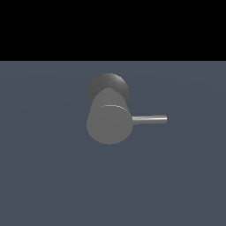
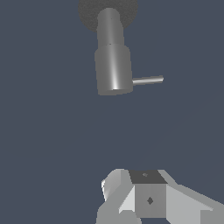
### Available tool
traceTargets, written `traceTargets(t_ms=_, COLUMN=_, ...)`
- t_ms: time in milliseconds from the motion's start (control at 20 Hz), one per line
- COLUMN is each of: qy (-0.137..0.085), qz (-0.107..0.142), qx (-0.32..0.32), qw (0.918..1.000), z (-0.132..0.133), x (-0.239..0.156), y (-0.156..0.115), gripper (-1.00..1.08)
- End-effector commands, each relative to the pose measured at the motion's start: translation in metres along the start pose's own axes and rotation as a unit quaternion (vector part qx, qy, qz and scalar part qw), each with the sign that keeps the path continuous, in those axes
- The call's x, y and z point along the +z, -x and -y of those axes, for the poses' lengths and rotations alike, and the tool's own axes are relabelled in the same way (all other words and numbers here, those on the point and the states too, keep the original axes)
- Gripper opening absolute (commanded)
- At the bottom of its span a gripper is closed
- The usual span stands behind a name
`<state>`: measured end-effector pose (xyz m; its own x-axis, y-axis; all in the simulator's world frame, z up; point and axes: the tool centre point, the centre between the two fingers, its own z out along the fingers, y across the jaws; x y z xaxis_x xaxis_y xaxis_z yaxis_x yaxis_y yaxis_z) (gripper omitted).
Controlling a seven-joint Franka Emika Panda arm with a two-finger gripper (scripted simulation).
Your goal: Turn on the faucet by rotating a designated handle.
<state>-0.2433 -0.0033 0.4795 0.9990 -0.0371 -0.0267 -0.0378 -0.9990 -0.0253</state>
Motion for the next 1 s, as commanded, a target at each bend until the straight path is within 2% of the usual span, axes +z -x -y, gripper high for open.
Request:
traceTargets(t_ms=0, qy=0.000, qz=0.000, qx=0.000, qw=1.0000, z=0.000, x=0.000, y=0.000, gripper=-1.00)
traceTargets(t_ms=250, qy=-0.007, qz=0.005, qx=0.002, qw=1.0000, z=0.002, x=0.003, y=-0.001, gripper=-1.00)
traceTargets(t_ms=500, qy=-0.028, qz=0.020, qx=0.008, qw=0.9994, z=0.008, x=0.014, y=-0.006, gripper=-1.00)
traceTargets(t_ms=750, qy=-0.064, qz=0.043, qx=0.020, qw=0.9968, z=0.017, x=0.030, y=-0.012, gripper=-1.00)
traceTargets(t_ms=950, qy=-0.105, qz=0.067, qx=0.035, qw=0.9916, z=0.027, x=0.047, y=-0.020, gripper=-1.00)
